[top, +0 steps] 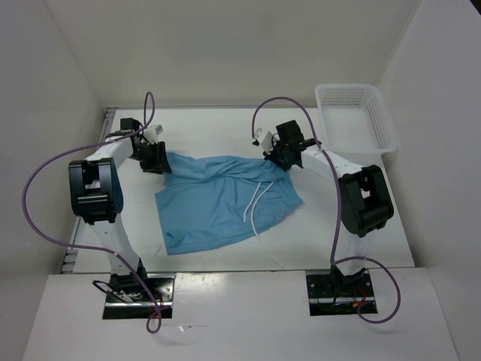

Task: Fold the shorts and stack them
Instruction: Fold the shorts

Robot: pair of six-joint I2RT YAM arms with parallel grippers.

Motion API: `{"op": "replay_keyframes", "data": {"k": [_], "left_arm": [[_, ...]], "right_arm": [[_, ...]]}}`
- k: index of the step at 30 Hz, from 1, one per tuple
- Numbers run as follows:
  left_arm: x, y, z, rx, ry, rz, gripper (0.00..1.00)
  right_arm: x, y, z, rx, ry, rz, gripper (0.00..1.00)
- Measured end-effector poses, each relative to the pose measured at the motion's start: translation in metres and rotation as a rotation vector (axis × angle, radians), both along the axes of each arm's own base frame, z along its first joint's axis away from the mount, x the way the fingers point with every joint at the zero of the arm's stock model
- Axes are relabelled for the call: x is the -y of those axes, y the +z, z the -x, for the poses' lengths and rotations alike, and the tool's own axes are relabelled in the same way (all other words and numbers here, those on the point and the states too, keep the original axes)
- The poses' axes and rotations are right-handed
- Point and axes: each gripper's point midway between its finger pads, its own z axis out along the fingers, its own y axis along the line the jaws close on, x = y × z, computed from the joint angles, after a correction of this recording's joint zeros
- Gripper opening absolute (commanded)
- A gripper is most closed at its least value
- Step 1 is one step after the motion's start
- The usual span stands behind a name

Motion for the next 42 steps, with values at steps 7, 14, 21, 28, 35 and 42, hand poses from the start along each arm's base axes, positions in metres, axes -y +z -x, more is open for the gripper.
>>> {"op": "replay_keyframes", "data": {"k": [7,14,21,28,35,42], "left_arm": [[-0.002,0.005,-0.011,0.032,0.001,-0.008,0.54],[-0.012,-0.001,-0.012,0.026,0.023,-0.06,0.54],[-0.015,-0.008,-0.018,0.021,0.03,-0.075,0.54],[-0.016,-0.002,-0.03,0.053,0.029,-0.076,0.54],[-0.013,0.001,-0.032,0.063,0.02,-0.058,0.51],[-0.009,0.002,-0.032,0.065,0.011,-0.051,0.5]], "right_arm": [[0.0,0.0,0.0,0.002,0.007,0.004,0.0],[0.0,0.0,0.0,0.004,0.013,0.008,0.0],[-0.001,0.0,0.0,0.009,0.032,0.019,0.0],[-0.002,0.0,0.0,0.011,0.039,0.024,0.0],[-0.002,0.0,0.0,0.013,0.046,0.028,0.0],[-0.002,0.0,0.0,0.016,0.053,0.033,0.0]]}}
